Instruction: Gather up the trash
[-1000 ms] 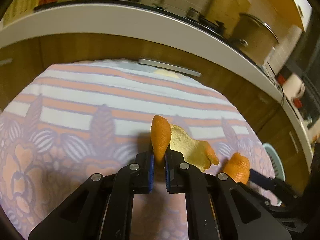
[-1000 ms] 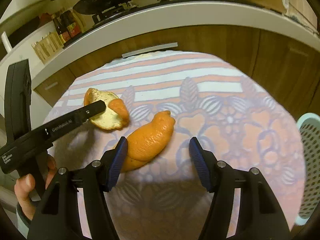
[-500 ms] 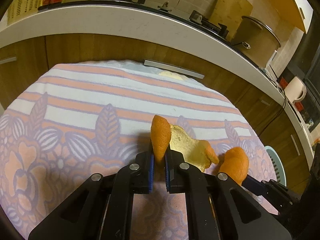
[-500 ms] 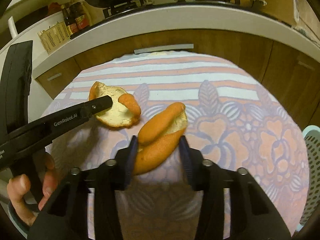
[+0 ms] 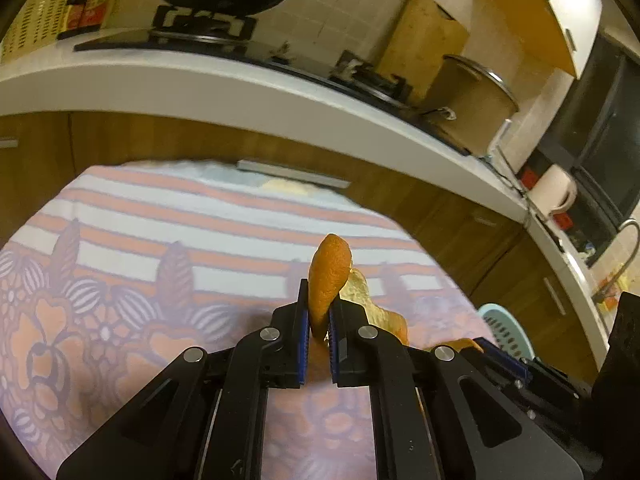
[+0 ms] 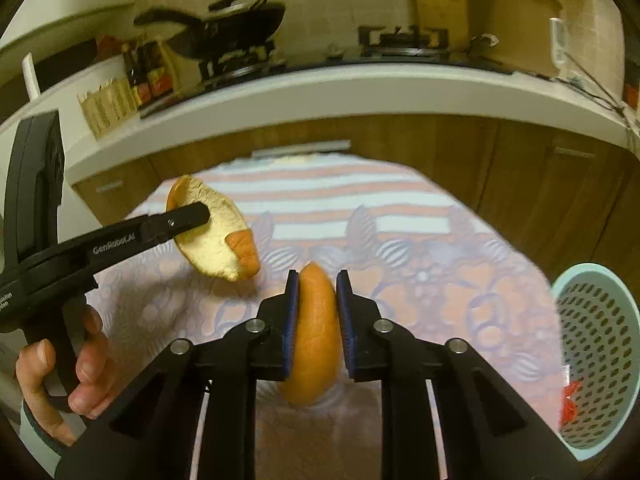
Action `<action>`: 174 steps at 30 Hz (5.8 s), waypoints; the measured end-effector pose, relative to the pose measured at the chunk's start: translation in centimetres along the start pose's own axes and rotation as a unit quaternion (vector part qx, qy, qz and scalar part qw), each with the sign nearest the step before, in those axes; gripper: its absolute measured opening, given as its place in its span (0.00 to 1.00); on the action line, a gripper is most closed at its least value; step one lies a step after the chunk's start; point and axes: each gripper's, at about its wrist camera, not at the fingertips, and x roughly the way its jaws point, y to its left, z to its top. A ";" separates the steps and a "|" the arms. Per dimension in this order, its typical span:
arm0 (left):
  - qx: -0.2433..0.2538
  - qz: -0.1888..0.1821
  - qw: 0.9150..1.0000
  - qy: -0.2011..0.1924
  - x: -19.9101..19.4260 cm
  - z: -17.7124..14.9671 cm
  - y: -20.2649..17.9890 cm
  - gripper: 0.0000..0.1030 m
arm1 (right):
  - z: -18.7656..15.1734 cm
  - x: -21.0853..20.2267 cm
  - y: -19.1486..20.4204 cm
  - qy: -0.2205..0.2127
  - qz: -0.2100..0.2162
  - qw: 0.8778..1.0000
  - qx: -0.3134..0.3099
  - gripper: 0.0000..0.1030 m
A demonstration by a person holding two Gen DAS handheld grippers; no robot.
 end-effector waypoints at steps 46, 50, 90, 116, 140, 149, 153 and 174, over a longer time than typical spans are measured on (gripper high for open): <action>0.178 -0.137 0.968 0.112 11.1 -6.4 -26.4 0.06 | -4.4 -10.6 -24.2 -0.049 -0.155 0.973 0.165 0.15; 0.192 -0.144 0.962 0.132 12.8 -7.9 -28.2 0.08 | -5.5 -10.0 -26.2 -0.033 -0.158 0.968 0.191 0.15; 0.216 -0.032 0.974 -0.059 -2.0 -9.1 -23.1 0.84 | -5.2 -15.2 -18.1 -0.087 -0.189 0.968 0.139 0.59; 0.231 -0.008 0.969 -0.086 -3.2 -10.8 -21.9 0.88 | -8.0 -18.0 -14.1 -0.145 -0.259 0.947 0.123 0.65; 0.226 -0.001 0.970 -0.094 -3.6 -10.6 -21.6 0.88 | -7.9 -18.0 -14.0 -0.146 -0.263 0.946 0.119 0.65; 0.226 0.000 0.970 -0.094 -3.7 -10.6 -21.6 0.88 | -7.9 -17.9 -14.1 -0.145 -0.262 0.947 0.119 0.65; 0.226 0.000 0.970 -0.093 -3.7 -10.6 -21.6 0.88 | -8.0 -17.8 -14.1 -0.143 -0.261 0.947 0.120 0.66; 0.226 -0.001 0.970 -0.092 -3.6 -10.5 -21.3 0.90 | -8.1 -17.5 -14.1 -0.140 -0.258 0.949 0.119 0.66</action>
